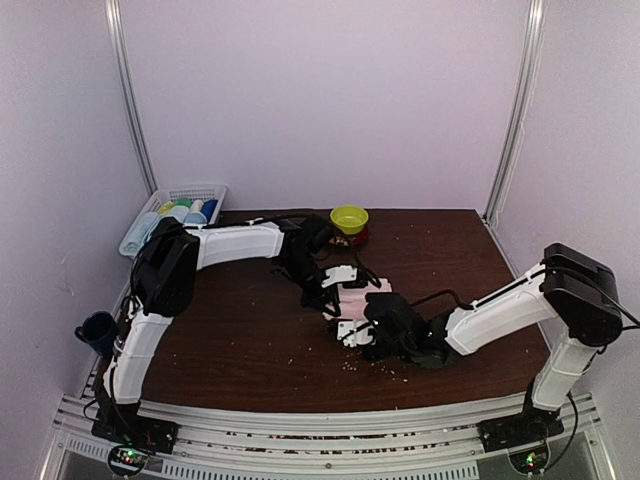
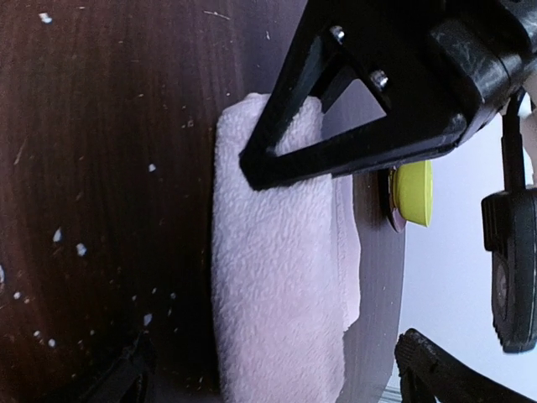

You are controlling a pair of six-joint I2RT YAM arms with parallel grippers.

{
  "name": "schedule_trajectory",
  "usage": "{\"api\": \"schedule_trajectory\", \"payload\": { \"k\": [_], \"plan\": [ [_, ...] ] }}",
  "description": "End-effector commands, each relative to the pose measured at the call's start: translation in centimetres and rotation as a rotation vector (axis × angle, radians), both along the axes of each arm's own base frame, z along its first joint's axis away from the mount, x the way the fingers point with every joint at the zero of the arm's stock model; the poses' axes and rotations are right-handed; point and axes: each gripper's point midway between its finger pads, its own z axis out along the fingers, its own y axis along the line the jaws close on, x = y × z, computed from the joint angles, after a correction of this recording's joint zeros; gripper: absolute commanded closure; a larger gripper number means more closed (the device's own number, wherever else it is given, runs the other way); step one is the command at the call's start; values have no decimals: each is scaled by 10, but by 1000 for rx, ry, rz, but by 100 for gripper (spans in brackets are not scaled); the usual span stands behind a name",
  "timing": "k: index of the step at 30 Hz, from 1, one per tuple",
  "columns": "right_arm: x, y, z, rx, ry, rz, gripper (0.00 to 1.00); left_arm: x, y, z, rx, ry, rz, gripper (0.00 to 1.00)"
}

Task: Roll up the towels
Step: Roll the towel at the center of the board.

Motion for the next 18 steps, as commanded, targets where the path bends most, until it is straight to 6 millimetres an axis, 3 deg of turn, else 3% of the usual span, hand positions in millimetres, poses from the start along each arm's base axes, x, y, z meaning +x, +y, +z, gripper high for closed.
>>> {"api": "schedule_trajectory", "payload": {
  "k": [1, 9, 18],
  "plan": [
    [18, 3, 0, -44, -18, -11, 3, -31, 34, -61, 199, 133, -11, 100],
    [26, 7, -19, -88, 89, 1, 35, -30, 35, -63, 210, 125, -11, 100],
    [23, 7, -32, -103, 207, 9, 79, -23, 37, -62, 215, 100, 12, 100]
  ]
}}
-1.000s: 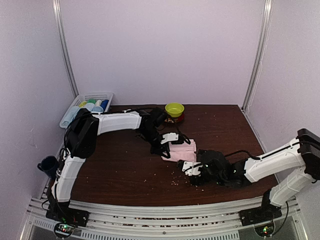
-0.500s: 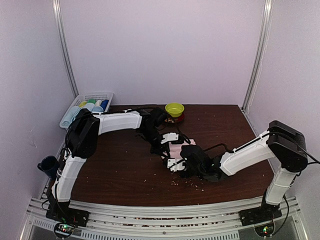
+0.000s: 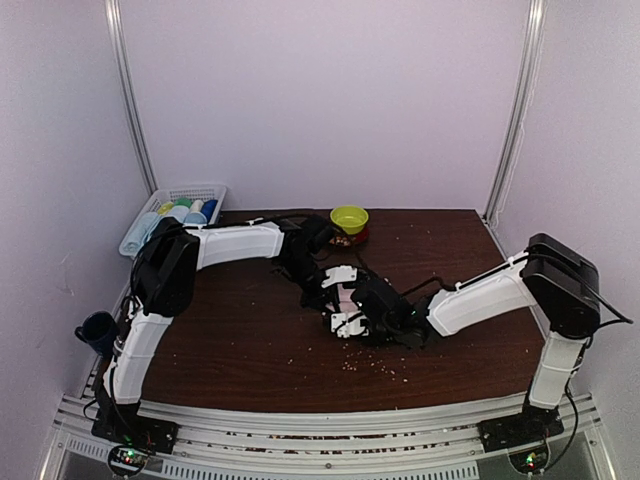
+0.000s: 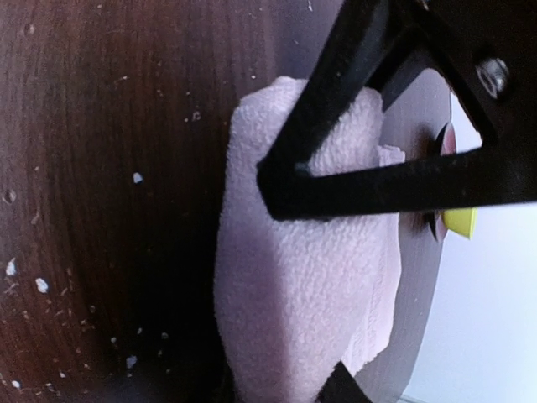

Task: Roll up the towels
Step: Roll the towel at the center of the board.

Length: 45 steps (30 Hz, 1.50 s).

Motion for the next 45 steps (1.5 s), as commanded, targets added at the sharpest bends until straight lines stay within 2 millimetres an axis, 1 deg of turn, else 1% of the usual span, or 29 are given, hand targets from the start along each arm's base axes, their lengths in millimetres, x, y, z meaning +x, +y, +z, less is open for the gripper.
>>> {"api": "schedule_trajectory", "payload": {
  "k": [1, 3, 6, 7, 8, 11, 12, 14, 16, 19, 20, 21, 22, 25, 28, 30, 31, 32, 34, 35, 36, 38, 41, 43, 45],
  "plan": [
    [-4, -1, -12, -5, 95, 0, 83, -21, 36, -59, 202, 98, 24, 97],
    [-8, -4, -15, -4, 136, 2, 91, -16, 37, -52, 172, 90, 43, 90],
    [-12, -6, -17, 3, 183, 0, 100, -6, 41, -33, 114, 57, 90, 79],
    [-14, -6, -17, 7, 200, 0, 100, 0, 42, -27, 96, 33, 118, 73],
    [-16, -7, -18, 9, 220, -1, 100, 5, 45, -19, 73, 8, 140, 68],
    [-22, -5, -19, 42, 278, 3, 100, 13, 50, 6, 8, -73, 191, 60],
    [-24, -4, -19, 60, 299, 0, 100, 18, 52, 20, -18, -123, 216, 57],
    [-27, -3, -18, 88, 345, -4, 100, 27, 59, 35, -46, -211, 278, 47],
    [-29, -3, -17, 110, 393, -12, 100, 35, 69, 48, -71, -306, 334, 42],
    [-29, -6, -19, 132, 465, -38, 100, 46, 84, 69, -117, -449, 418, 26],
    [-29, -6, -19, 141, 490, -45, 100, 51, 89, 78, -138, -501, 451, 18],
    [-30, -7, -19, 149, 516, -56, 100, 55, 95, 87, -160, -549, 493, 4],
    [-30, -7, -20, 158, 539, -69, 100, 59, 99, 98, -189, -598, 530, 2],
    [-30, -13, -22, 179, 614, -113, 100, 67, 119, 130, -294, -744, 665, 2],
    [-30, -18, -25, 205, 688, -147, 100, 64, 136, 158, -415, -843, 760, 2],
    [-32, -19, -27, 220, 753, -158, 100, 59, 138, 163, -448, -873, 747, 2],
    [-33, -22, -31, 217, 779, -173, 100, 58, 139, 163, -451, -885, 743, 2],
    [-31, -20, -29, 234, 805, -181, 100, 60, 139, 162, -457, -889, 748, 2],
    [-29, -24, -32, 248, 865, -209, 100, 61, 131, 157, -463, -869, 722, 2],
    [-27, -27, -34, 258, 895, -225, 100, 57, 124, 152, -470, -845, 678, 2],
    [-26, -29, -36, 267, 925, -240, 100, 52, 119, 149, -484, -835, 637, 2],
    [-25, -33, -40, 285, 984, -258, 100, 34, 107, 146, -545, -818, 521, 2],
    [-23, -39, -48, 301, 1061, -287, 98, 9, 98, 141, -614, -823, 375, 2],
    [-21, -42, -53, 313, 1106, -309, 96, -2, 92, 135, -630, -830, 310, 2],
    [-18, -45, -57, 320, 1140, -330, 95, -8, 83, 125, -612, -836, 248, 2]
  ]
}}
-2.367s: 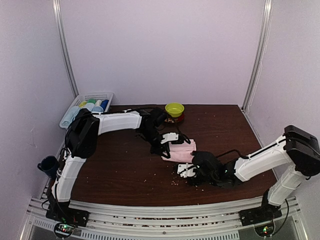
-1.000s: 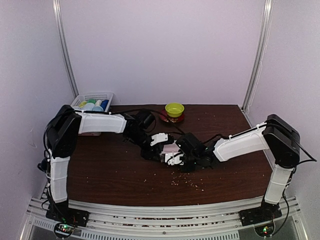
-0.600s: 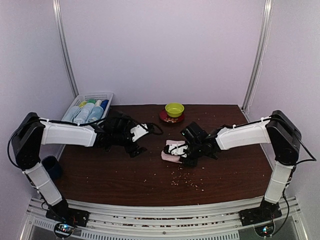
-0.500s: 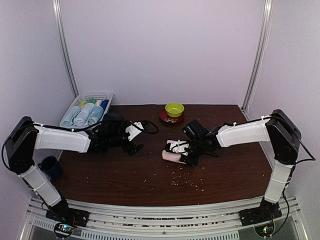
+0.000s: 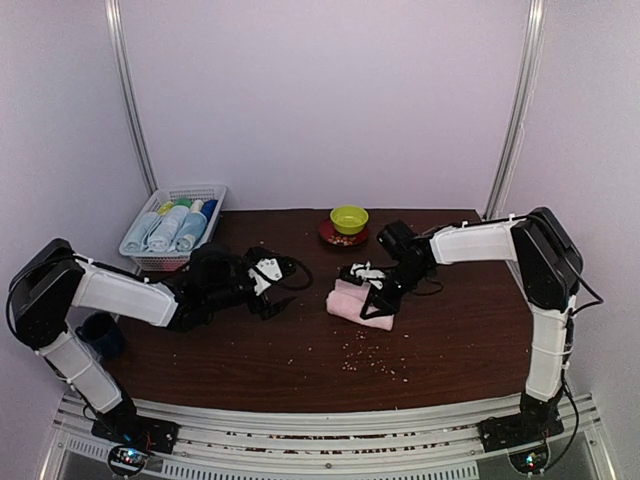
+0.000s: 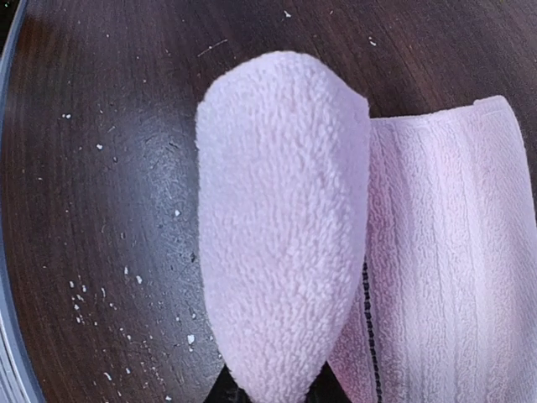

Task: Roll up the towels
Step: Roll the towel at the center of the board.

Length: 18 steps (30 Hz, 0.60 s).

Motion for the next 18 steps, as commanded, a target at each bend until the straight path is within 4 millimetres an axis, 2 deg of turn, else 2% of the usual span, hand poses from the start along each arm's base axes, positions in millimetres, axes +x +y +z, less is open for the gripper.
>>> {"api": "schedule_trajectory", "payload": {
  "k": [1, 5, 11, 14, 18],
  "plan": [
    [-30, -38, -58, -140, 281, -62, 94, -23, -32, 4, 8, -122, -200, 2],
    [-24, -42, -63, -145, 342, -58, 94, -27, -52, -21, 108, -147, -250, 2],
    [-34, -38, -64, -122, 429, 24, 93, -33, -75, -47, 194, -178, -316, 2],
    [-47, -33, -68, -105, 480, 69, 93, -44, -80, -52, 204, -180, -344, 2],
    [-79, -18, -73, -115, 521, 195, 94, -60, -82, -57, 213, -168, -375, 2]
  ]
}}
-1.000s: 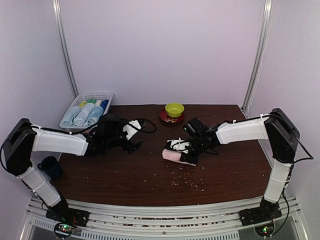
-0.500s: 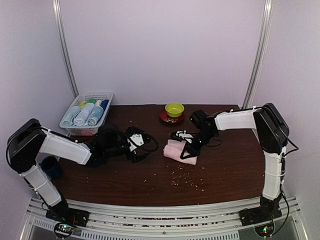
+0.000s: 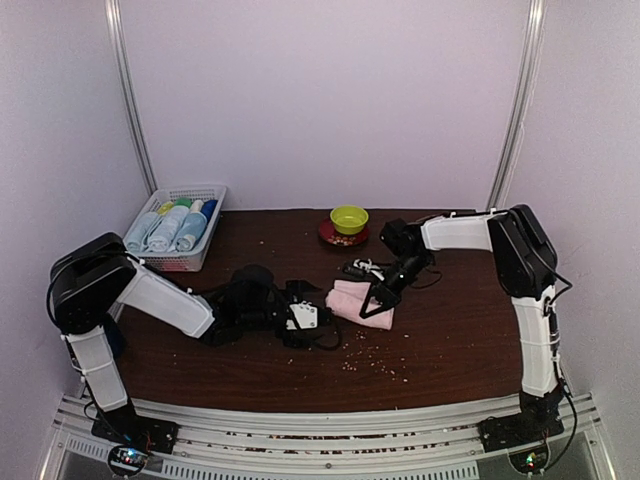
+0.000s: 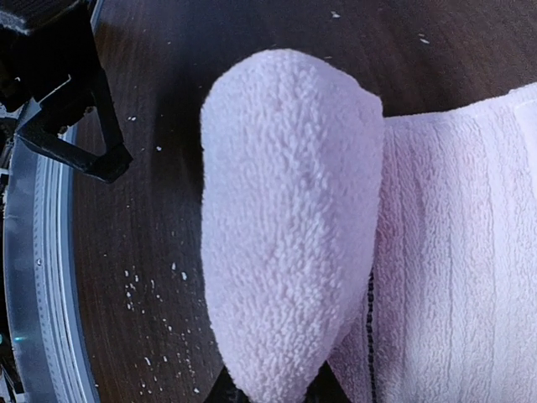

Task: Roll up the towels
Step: Roll the towel at the center of the board.

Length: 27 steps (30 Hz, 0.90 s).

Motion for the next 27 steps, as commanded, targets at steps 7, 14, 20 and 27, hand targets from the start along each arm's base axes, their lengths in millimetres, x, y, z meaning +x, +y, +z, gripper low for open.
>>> {"api": "schedule_trajectory", "payload": {
  "k": [7, 14, 20, 27],
  "plan": [
    [-103, -10, -64, -175, 248, 297, 92, -41, -13, -11, 40, -14, -78, 7],
    [-105, -10, -63, -174, 269, 327, 92, -45, -10, -29, 108, 9, -60, 22],
    [-102, -11, -64, -190, 266, 329, 92, -41, -5, -50, 177, 22, -36, 32],
    [-98, -10, -59, -195, 243, 321, 89, -39, -8, -65, 225, 57, -35, 60]
  ]
}}
